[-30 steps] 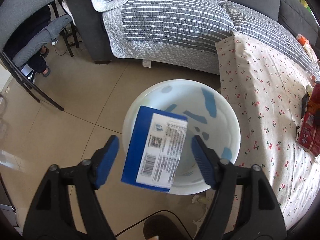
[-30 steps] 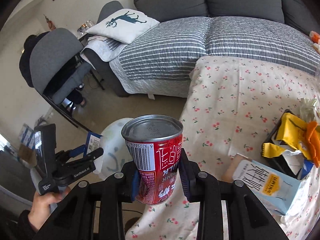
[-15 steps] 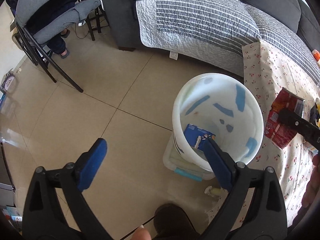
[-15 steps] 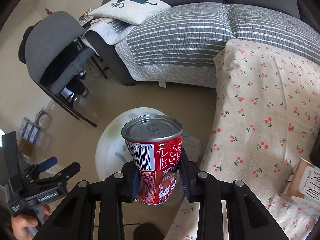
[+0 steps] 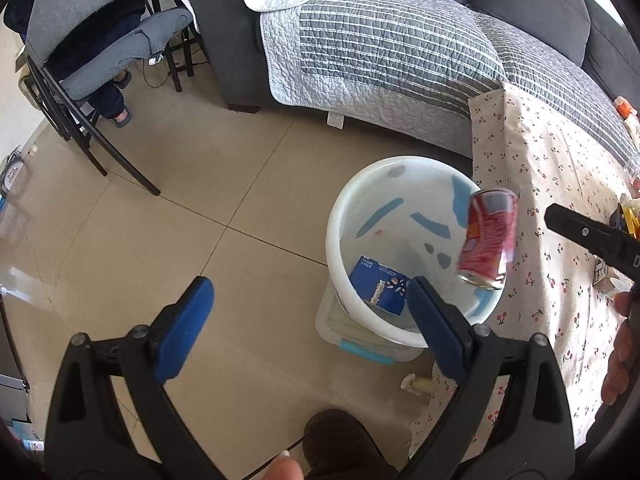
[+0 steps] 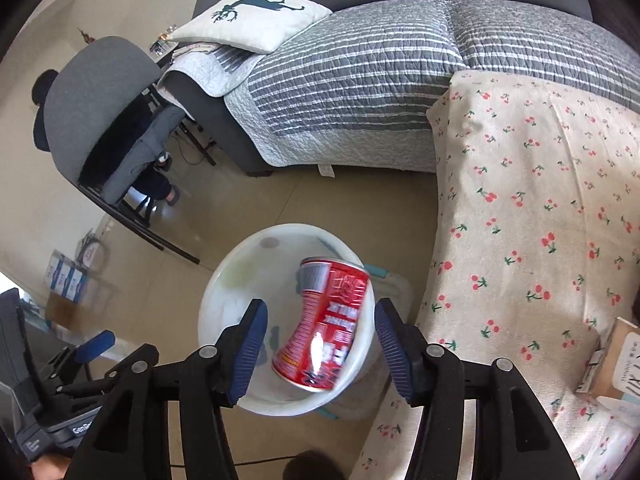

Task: Collect trash
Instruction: 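Lower the red can into the white bin and open the right tool, then grasp the milk carton on the table with the left tool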

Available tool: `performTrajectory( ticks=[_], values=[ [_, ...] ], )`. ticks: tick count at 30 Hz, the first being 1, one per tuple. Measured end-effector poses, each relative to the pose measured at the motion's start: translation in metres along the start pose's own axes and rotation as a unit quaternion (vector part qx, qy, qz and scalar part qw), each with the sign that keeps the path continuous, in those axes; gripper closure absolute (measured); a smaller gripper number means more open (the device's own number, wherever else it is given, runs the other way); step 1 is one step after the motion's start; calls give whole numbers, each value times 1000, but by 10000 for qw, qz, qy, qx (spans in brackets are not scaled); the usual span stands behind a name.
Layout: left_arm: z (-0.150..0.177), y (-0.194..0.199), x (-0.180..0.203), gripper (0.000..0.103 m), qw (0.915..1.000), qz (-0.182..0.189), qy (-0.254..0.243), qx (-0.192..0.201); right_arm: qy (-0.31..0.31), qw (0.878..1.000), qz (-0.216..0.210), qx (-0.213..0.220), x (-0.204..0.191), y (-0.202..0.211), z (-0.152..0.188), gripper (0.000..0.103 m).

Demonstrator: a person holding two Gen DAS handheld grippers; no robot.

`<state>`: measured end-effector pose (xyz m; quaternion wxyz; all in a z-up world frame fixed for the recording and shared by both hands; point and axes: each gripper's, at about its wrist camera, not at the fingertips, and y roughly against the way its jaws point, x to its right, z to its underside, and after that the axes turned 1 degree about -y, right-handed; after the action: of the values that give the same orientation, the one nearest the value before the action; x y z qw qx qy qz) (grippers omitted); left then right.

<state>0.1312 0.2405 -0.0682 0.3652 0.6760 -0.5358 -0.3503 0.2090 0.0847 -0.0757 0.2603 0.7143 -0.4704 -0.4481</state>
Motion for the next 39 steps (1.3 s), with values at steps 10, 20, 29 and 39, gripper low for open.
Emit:
performTrajectory(
  ticks=[10,20,29,39],
  values=[
    [0,16,31,6,9993,259,-269,24,327,9958,804,275,36,85,4,28],
    [9,31,93,6,9939,601,-921,-8,154,9866,1591,319,115,166,24,21],
    [16,37,174,6,9829,860,-1621,-140,-336,9778,2055,229,190,208,41,17],
    [2,28,262,6,9748,1606,-1287,-859,-931,9727,2125,-47,256,218,53,17]
  ],
)
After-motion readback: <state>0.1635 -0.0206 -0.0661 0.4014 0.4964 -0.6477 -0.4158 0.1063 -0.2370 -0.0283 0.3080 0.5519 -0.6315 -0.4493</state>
